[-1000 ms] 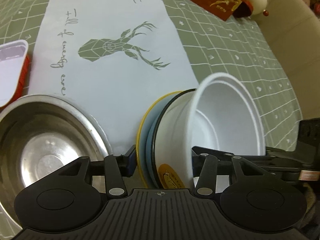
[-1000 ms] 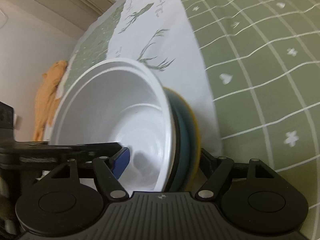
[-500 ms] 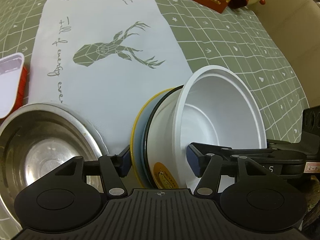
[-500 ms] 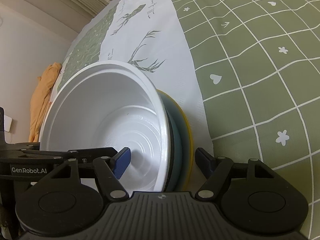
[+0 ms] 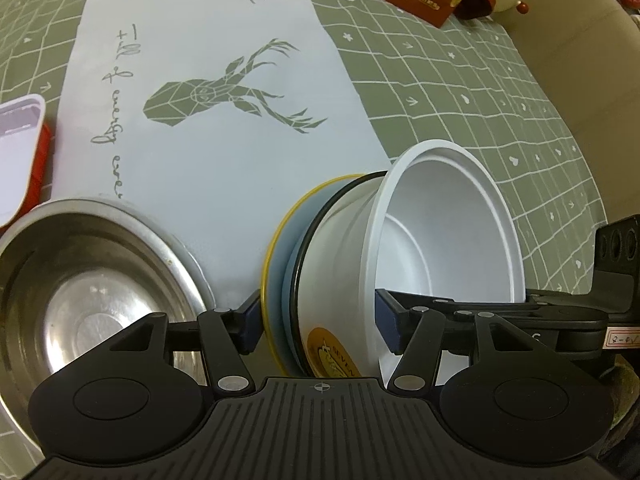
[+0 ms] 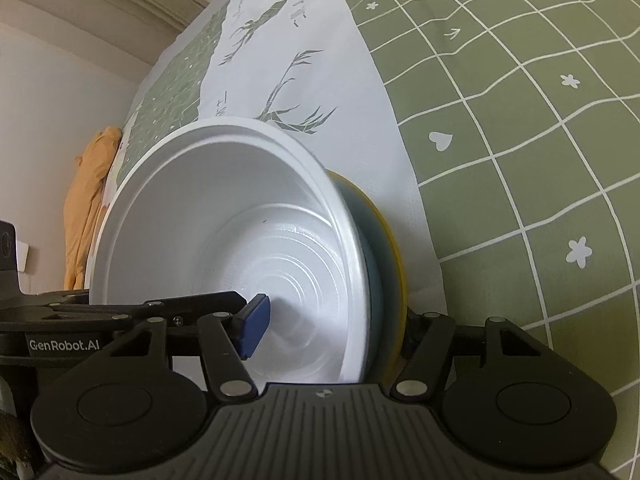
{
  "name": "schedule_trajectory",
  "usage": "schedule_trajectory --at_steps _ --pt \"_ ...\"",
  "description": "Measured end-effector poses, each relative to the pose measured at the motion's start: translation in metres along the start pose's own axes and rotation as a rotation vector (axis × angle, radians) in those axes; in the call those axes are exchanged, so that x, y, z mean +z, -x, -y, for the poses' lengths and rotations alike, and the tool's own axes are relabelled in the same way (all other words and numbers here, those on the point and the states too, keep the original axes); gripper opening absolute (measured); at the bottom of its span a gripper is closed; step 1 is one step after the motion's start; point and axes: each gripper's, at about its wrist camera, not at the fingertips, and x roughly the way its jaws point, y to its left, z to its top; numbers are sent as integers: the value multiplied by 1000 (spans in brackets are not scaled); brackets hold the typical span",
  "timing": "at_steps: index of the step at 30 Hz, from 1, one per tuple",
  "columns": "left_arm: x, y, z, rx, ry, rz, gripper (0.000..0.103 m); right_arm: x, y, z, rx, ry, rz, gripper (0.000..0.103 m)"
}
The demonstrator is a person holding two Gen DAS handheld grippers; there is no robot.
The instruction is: Organize plates and bowls
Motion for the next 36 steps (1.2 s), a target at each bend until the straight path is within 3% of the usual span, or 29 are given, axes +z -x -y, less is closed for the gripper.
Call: schedule_trajectory --at_steps 21,36 --pt "-10 19 -1 -17 11 6 61 -7 9 -10 -10 -47 -19 64" --pt "-28 98 -33 -34 25 150 61 -14 27 -89 -12 64 56 64"
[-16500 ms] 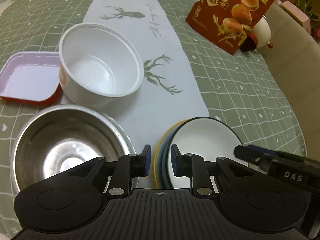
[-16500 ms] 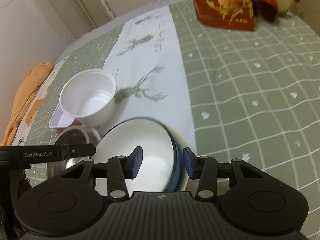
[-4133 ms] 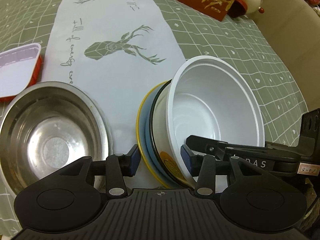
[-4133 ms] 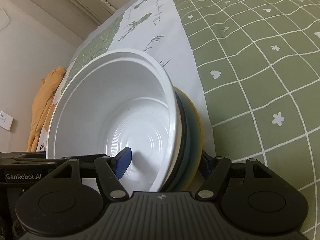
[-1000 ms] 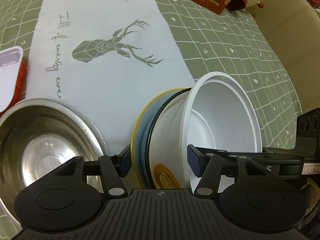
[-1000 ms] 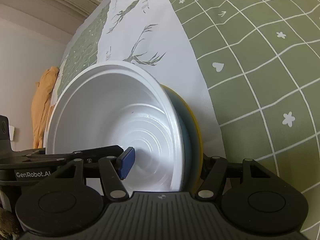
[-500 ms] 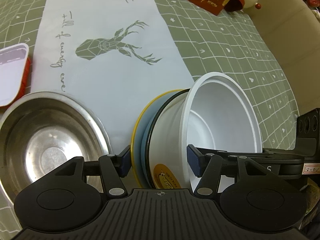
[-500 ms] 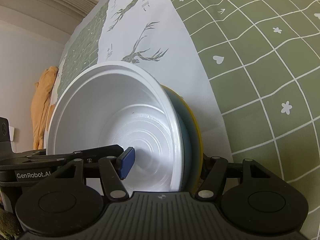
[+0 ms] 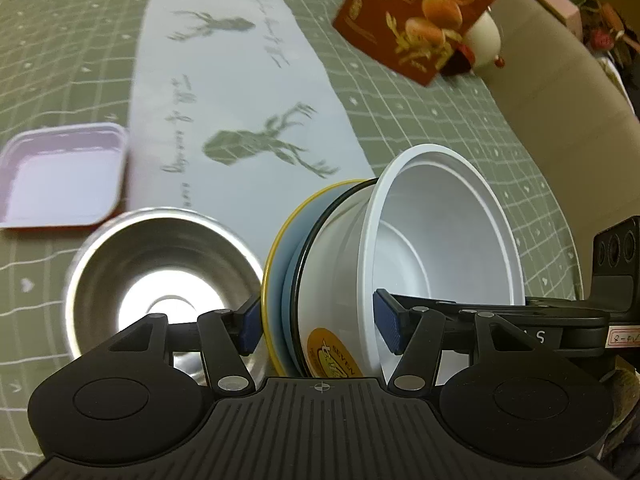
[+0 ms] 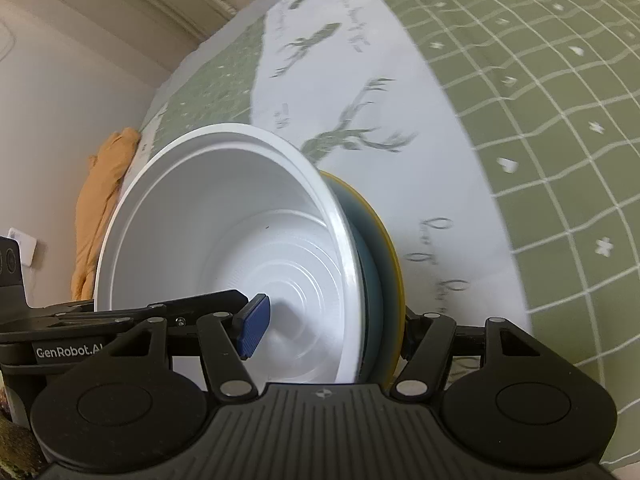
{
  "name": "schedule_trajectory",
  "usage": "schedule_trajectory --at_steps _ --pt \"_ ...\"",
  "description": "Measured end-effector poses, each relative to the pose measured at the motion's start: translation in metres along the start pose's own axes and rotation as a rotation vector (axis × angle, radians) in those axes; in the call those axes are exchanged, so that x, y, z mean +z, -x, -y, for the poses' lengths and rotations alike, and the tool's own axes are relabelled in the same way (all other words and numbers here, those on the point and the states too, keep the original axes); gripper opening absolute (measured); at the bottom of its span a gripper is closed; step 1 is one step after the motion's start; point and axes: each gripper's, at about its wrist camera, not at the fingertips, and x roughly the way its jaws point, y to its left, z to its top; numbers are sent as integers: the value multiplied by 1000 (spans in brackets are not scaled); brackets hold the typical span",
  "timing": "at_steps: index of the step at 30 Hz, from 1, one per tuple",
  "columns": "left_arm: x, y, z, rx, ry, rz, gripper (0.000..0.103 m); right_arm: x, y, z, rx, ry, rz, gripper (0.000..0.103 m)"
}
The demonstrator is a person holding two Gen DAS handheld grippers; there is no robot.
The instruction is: Organize plates and bowls
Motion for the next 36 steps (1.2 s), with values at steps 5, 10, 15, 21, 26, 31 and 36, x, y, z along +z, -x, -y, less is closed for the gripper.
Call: schedule_trajectory --at_steps 5,10,15,21,26,31,36 --pt "-4 21 -29 7 38 33 61 -1 -8 -33 5 54 -6 64" --pt "-13 25 -65 17 94 30 61 -3 -35 -60 8 82 -48 64" --pt "-22 20 -98 22 143 3 61 -7 -67 -77 1 98 -111 64" --pt "-28 12 -127 26 177 -26 61 -12 -100 -89 -8 116 -169 64" --pt "-30 5 -143 22 199 -37 59 -14 -120 -92 -23 123 -194 64" --pt "-28 -3 -148 19 198 -48 53 -12 -122 -99 -59 175 -171 64" --pt "-27 -5 -150 28 195 -48 48 -10 -121 -100 -71 205 -154 65"
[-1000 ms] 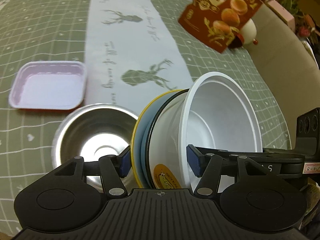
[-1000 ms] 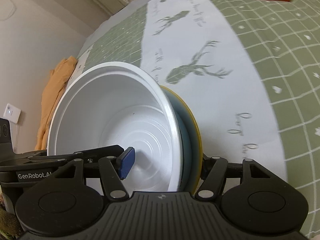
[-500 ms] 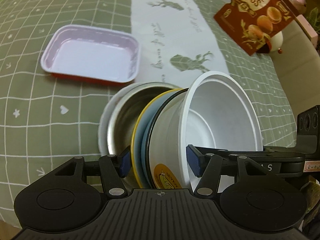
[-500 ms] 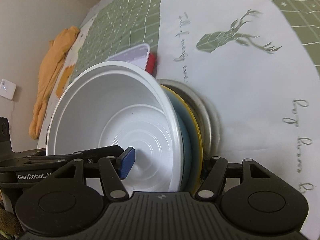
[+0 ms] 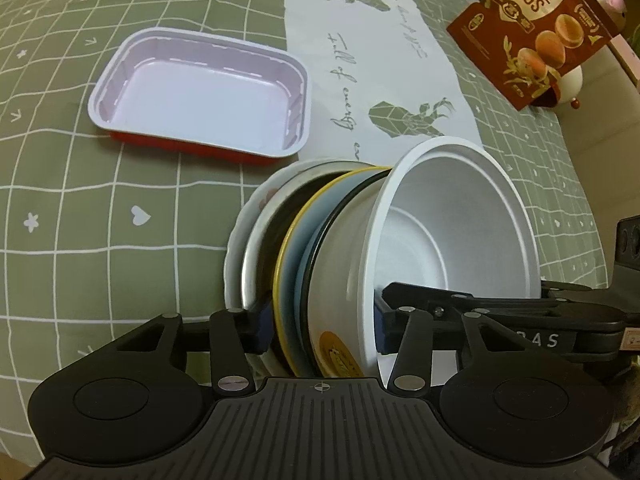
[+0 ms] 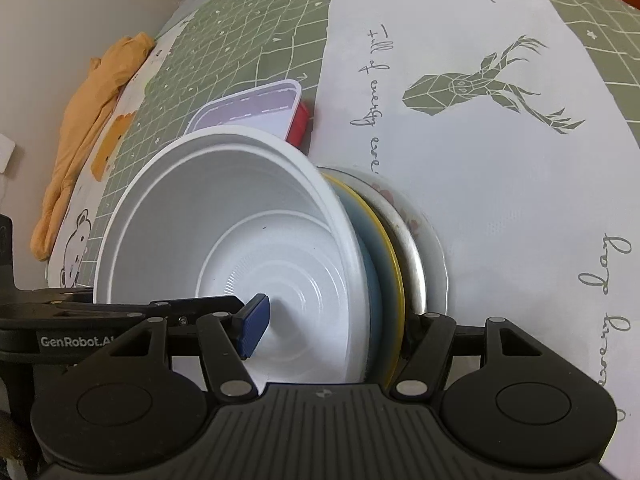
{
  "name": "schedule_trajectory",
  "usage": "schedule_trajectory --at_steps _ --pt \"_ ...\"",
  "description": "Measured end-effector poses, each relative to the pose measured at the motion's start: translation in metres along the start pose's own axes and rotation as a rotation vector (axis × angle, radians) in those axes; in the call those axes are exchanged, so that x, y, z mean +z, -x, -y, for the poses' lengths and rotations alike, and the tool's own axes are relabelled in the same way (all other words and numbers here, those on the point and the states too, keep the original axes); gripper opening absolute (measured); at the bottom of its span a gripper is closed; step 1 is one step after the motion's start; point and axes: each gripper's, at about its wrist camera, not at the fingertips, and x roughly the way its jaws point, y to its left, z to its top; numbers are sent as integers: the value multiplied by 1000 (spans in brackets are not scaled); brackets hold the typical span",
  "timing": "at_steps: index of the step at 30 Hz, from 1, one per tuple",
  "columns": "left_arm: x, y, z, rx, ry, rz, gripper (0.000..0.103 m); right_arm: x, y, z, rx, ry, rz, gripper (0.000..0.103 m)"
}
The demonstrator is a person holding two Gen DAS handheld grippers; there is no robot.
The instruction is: Organize plates and bowls
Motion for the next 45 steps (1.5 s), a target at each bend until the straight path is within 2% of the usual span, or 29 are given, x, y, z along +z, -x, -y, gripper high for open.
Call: schedule_trajectory --at_steps 5,16,24,26,30,34,38,40,43,45 --pt "1 0 -3 -4 8 -9 44 1 1 3 15 -9 -11 64" --pt "3 6 -4 -8 5 -12 43 2 3 5 25 -17 -38 64" --pt "3 18 1 22 -20 32 43 2 8 3 14 -2 -39 63" --pt "4 26 4 20 -39 66 41 3 11 4 11 -2 -33 63" --pt "7 45 15 17 -71 120 42 3 25 0 -19 40 12 62" --pt "6 51 23 15 -86 137 42 2 40 1 -65 64 66 65" --pt "2 51 24 11 -80 137 40 -2 59 4 -59 82 135 65" --pt "-1 50 24 12 -74 142 37 -6 67 0 -104 120 190 66" --pt "-4 46 24 22 -75 137 31 -22 71 -12 -270 237 308 70" --pt "-7 43 24 29 -78 130 30 -33 67 -19 -355 304 349 70"
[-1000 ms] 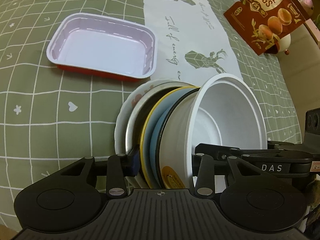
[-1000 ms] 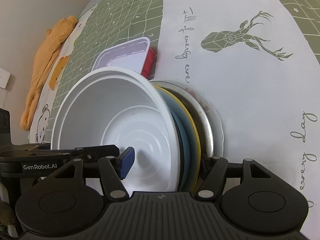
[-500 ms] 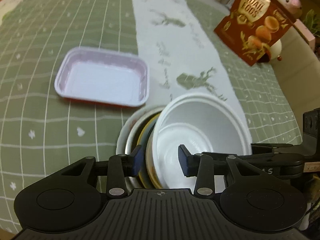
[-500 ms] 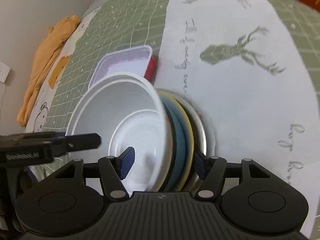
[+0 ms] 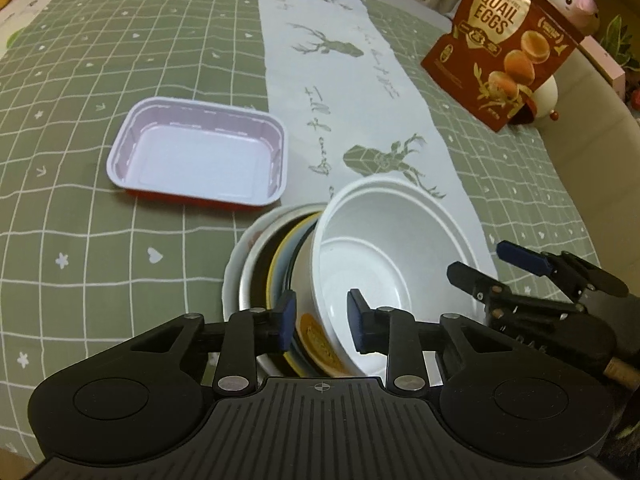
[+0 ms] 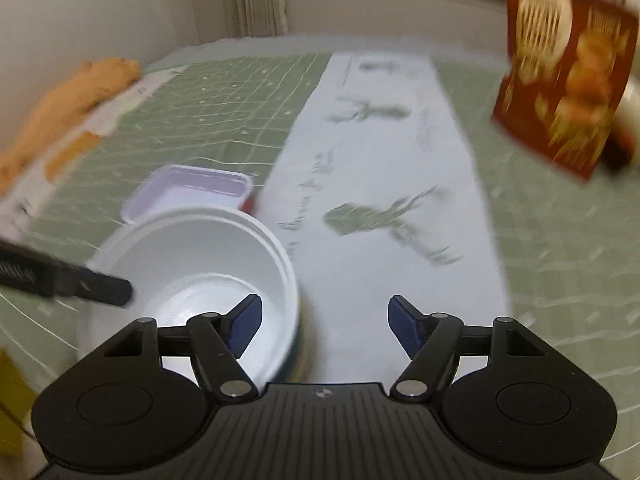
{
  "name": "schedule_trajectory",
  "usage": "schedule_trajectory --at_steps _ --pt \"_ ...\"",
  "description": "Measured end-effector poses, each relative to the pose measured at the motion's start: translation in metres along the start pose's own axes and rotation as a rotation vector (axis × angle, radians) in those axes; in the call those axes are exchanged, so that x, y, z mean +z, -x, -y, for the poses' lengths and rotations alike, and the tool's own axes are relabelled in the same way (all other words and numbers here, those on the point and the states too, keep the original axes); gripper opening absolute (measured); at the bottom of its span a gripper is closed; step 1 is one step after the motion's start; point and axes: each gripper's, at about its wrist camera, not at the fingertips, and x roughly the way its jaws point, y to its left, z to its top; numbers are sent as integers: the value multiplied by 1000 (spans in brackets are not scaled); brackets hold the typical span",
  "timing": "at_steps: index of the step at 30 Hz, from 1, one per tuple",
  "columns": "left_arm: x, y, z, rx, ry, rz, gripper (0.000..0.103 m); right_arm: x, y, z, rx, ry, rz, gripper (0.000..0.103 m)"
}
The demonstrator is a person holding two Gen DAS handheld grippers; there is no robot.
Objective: Organize plates and bowls
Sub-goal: 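Open the left tool and lift it off the white bowl rim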
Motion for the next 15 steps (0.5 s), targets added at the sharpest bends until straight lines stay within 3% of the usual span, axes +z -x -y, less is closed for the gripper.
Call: schedule_trajectory --at_steps 4,9,15 --pt "-5 2 2 16 -11 10 27 -14 -1 -10 -46 42 16 71" --pt "-10 6 1 22 -16 13 27 -21 2 -11 -47 6 22 72" --pt "-13 11 -5 18 1 25 27 -27 25 -13 65 -50 86 80"
